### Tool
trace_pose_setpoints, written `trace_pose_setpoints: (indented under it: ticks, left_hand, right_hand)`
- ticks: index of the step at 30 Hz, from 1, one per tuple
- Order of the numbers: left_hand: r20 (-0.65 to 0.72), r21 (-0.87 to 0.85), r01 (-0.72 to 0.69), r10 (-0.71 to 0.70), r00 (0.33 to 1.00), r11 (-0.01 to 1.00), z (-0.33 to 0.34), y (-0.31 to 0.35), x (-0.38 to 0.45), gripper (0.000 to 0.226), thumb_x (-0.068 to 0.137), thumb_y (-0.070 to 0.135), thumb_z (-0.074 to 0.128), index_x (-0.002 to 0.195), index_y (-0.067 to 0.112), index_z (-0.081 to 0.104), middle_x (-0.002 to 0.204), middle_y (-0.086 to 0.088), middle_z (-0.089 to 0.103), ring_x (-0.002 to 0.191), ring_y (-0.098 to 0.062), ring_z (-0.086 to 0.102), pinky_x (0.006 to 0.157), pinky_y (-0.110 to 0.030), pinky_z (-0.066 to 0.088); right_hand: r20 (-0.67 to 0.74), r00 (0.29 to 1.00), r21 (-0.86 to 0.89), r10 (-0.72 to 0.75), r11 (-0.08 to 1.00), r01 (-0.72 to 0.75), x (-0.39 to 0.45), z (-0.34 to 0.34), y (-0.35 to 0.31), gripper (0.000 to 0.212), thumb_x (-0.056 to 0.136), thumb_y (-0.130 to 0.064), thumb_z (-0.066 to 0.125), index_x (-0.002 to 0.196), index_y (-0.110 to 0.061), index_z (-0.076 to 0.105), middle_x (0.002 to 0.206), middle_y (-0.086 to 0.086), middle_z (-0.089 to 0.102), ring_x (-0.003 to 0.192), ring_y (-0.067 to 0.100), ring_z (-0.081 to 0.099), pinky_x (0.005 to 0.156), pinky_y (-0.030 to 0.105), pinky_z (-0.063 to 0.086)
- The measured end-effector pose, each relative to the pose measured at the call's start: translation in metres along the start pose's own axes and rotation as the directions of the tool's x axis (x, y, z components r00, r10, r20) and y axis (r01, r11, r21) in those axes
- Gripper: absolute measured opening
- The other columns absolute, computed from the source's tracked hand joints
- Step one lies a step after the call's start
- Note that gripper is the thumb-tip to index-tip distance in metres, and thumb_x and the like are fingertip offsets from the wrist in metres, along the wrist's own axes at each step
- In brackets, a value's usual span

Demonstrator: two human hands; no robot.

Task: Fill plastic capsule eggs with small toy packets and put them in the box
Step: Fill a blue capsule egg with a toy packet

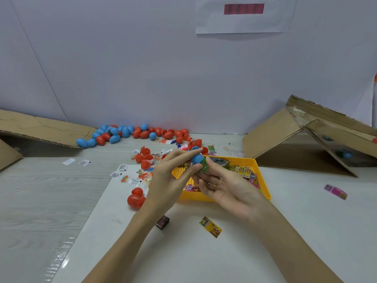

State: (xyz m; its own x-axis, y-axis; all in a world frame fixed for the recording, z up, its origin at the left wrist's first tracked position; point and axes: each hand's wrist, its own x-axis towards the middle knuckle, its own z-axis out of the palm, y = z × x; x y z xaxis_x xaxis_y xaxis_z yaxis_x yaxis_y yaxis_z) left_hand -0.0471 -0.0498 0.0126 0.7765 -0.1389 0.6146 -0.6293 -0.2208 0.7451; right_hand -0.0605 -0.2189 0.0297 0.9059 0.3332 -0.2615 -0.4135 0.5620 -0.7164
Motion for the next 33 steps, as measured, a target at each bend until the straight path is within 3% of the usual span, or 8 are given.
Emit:
trace_pose_setpoints:
  ticks: [4, 9, 22, 33]
  left_hand:
    - [0.019, 0.008, -0.02, 0.02, 1.0, 1.0, 0.005, -0.004, -0.002, 0.035, 0.095, 0.011, 0.07, 0.13, 0.014, 0.068, 0.127, 0.004, 0.068, 0.123, -0.024, 0.062, 0.098, -0.045, 0.055]
    - [-0.011, -0.02, -0.024, 0.024, 1.0, 1.0, 0.011, -0.005, -0.005, 0.033, 0.1, 0.019, 0.061, 0.132, 0.015, 0.067, 0.129, 0.006, 0.069, 0.128, -0.02, 0.06, 0.104, -0.039, 0.052]
    - [-0.11, -0.015, -0.065, 0.063, 0.992, 0.998, 0.021, -0.003, -0.009, 0.031, 0.101, 0.014, 0.057, 0.129, 0.012, 0.069, 0.127, 0.004, 0.07, 0.123, -0.014, 0.063, 0.099, -0.021, 0.05]
    - [-0.161, -0.119, 0.003, -0.023, 0.987, 0.993, 0.024, 0.003, -0.014, 0.025, 0.102, 0.014, 0.059, 0.121, 0.023, 0.073, 0.118, 0.013, 0.074, 0.119, -0.015, 0.066, 0.095, -0.023, 0.053]
  right_hand:
    - [-0.012, 1.0, -0.004, -0.002, 1.0, 0.002, 0.0, 0.001, 0.0, 0.031, 0.089, -0.027, 0.078, 0.109, -0.003, 0.08, 0.112, 0.019, 0.075, 0.096, 0.024, 0.076, 0.076, 0.028, 0.061]
    - [0.032, 0.998, 0.035, 0.052, 0.998, -0.053, -0.002, 0.003, 0.001, 0.037, 0.089, -0.031, 0.078, 0.115, -0.006, 0.078, 0.115, 0.016, 0.076, 0.099, 0.024, 0.077, 0.075, 0.027, 0.062]
    - [0.041, 0.993, 0.093, 0.108, 0.989, -0.111, -0.008, 0.011, 0.004, 0.038, 0.079, -0.035, 0.081, 0.104, -0.007, 0.082, 0.109, 0.011, 0.077, 0.085, 0.019, 0.077, 0.073, 0.023, 0.056]
    - [0.005, 0.995, 0.063, 0.104, 0.993, -0.104, -0.006, 0.01, 0.007, 0.043, 0.079, -0.036, 0.083, 0.111, -0.007, 0.081, 0.108, 0.013, 0.078, 0.08, 0.019, 0.077, 0.069, 0.022, 0.057]
